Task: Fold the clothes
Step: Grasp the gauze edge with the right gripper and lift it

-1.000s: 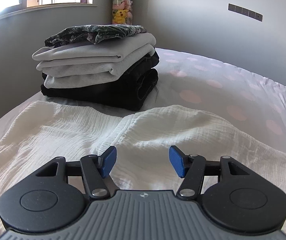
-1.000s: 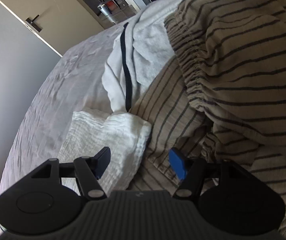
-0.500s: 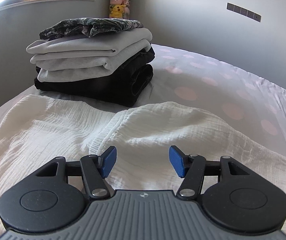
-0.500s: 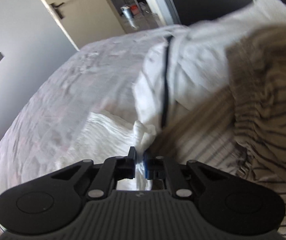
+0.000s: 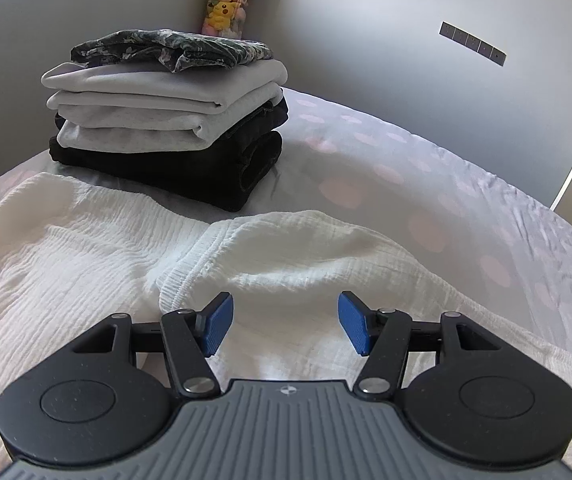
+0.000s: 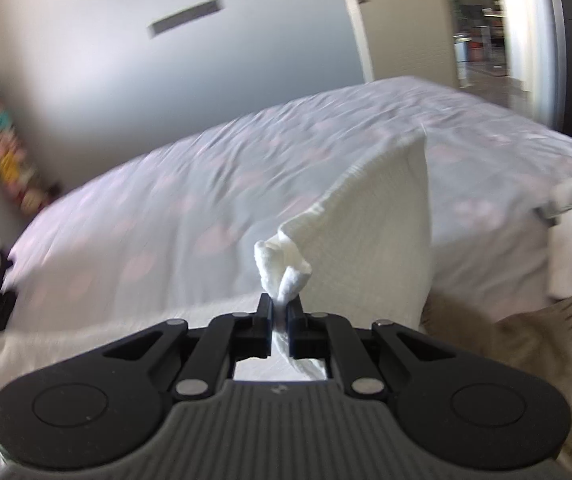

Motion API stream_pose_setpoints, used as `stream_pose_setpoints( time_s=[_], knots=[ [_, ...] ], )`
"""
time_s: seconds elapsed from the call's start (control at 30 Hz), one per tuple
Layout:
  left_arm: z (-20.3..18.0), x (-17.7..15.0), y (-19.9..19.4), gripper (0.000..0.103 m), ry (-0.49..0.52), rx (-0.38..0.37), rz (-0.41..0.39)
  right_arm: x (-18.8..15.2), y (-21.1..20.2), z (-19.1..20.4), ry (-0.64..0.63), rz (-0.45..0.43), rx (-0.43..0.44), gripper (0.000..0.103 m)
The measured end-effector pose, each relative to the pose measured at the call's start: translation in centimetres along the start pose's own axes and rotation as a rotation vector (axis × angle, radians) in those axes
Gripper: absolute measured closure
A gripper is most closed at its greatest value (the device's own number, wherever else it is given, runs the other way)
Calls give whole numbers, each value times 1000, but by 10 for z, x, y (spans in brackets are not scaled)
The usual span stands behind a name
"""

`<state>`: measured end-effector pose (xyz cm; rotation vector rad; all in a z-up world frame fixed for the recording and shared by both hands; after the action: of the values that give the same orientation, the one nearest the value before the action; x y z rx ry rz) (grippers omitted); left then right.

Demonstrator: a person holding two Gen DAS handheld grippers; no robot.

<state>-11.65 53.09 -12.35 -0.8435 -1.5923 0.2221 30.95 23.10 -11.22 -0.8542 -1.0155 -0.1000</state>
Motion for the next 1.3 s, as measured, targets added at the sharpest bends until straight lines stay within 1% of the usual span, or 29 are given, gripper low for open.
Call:
stream_pose_setpoints(
  time_s=[0.13,0.2,0.27,0.33,0.37,0.4,0.43,0.5,0.57,0.6,0.7,0.8,0.93,1.03,1.1,1.13,1.2,1.23,1.27,1.3],
  knots=[
    [6,4,-2,34,-37,-13,-3,-53,26,42,-100,150,33,95],
    [8,5,-1,35,-52,-17,5,-78,39,56,-147,230,32,95],
    [10,3,2,35,-57,-26,29,-100,52,67,-209,311,12,93],
    [8,-1,6,35,-48,-36,60,-107,57,74,-263,340,0,86],
    [7,-3,8,35,-43,-41,76,-106,58,77,-278,352,4,82],
    [6,-5,10,35,-35,-44,88,-102,58,81,-285,366,14,67],
    [4,-7,12,35,-27,-47,100,-98,57,84,-292,381,24,61],
    [1,-10,14,35,-8,-54,114,-88,53,93,-318,391,26,60],
    [-2,-12,15,34,9,-62,125,-75,52,101,-345,380,27,55],
    [-3,-13,14,34,16,-64,128,-67,54,105,-353,371,18,50],
    [-3,-13,13,34,29,-59,131,-48,75,110,-340,375,-57,45],
    [-1,-14,14,34,44,-58,143,-34,104,107,-306,399,-129,43],
    [1,-16,19,34,42,-49,162,-27,135,101,-245,421,-181,43],
    [2,-17,25,34,37,-51,174,-32,150,91,-206,449,-220,43],
    [1,-18,26,34,38,-60,181,-38,155,80,-180,472,-240,46],
    [1,-19,26,34,38,-63,183,-39,156,75,-157,469,-231,48],
    [1,-18,26,34,34,-68,184,-40,155,64,-114,456,-210,55],
    [1,-18,26,34,30,-71,183,-40,155,60,-104,454,-203,61],
    [2,-17,26,34,27,-75,182,-39,154,57,-99,453,-204,66],
    [2,-17,26,34,25,-77,184,-39,154,55,-96,451,-210,75]
  ],
)
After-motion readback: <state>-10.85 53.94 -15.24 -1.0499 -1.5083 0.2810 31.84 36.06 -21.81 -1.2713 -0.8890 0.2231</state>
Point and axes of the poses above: each gripper's, at about its wrist camera, not at the fingertips, and y roughly the way its jaws point, z to its left, x to its top, the point moved 4 cm from there along y, roughly the way its jaws point, and after that the axes turned 3 degrees about -z, right-handed, at the moved point
